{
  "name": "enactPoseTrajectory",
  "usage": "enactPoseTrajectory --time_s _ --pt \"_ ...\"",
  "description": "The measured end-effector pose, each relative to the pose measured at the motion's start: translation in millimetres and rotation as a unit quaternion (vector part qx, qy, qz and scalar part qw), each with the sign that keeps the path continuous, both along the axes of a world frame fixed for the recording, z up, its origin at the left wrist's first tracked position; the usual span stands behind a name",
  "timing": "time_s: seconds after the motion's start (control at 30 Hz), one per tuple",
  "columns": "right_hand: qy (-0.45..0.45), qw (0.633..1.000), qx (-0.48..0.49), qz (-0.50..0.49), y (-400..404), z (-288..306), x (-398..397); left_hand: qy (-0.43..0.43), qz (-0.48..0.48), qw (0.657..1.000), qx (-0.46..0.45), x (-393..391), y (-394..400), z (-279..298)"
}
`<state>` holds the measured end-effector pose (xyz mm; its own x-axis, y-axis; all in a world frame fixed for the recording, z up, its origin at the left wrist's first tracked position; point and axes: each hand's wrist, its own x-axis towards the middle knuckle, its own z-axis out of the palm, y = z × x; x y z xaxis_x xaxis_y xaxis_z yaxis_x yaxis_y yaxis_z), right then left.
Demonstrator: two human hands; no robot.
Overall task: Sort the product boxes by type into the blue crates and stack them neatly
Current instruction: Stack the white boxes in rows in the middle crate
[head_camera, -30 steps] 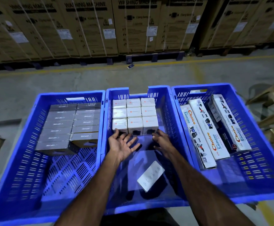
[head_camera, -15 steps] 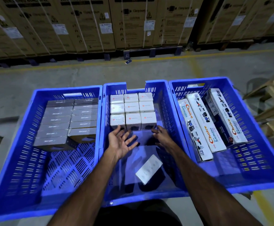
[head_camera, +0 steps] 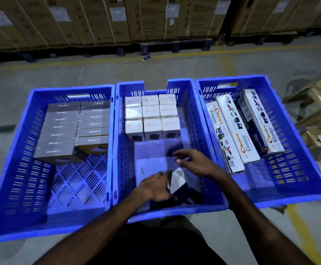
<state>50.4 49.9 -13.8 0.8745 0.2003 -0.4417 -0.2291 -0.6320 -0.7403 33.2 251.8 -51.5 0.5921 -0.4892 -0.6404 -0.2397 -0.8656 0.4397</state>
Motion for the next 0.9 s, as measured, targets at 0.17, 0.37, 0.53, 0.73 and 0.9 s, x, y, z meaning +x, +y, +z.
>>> enactPoseTrajectory --time_s 0.17,0.37,0.53,0.73,0.9 --pt "-0.033 0.999 0.002 -0.011 -16 19 -21 -0.038 0.025 0.999 0.0 4 -1 -9" --pt "-0.121 0.982 0.059 -0.129 -21 30 -28 0.301 0.423 0.806 -0.283 17 25 23" --pt "-0.118 0.971 0.15 -0.142 -11 31 -24 0.409 0.489 0.651 -0.412 15 45 54" --pt "-0.054 0.968 0.189 -0.155 7 41 -13 0.375 0.499 0.658 -0.421 12 49 58" --pt "-0.026 0.968 0.228 -0.101 19 56 -10 0.416 0.516 0.596 -0.453 15 42 70"
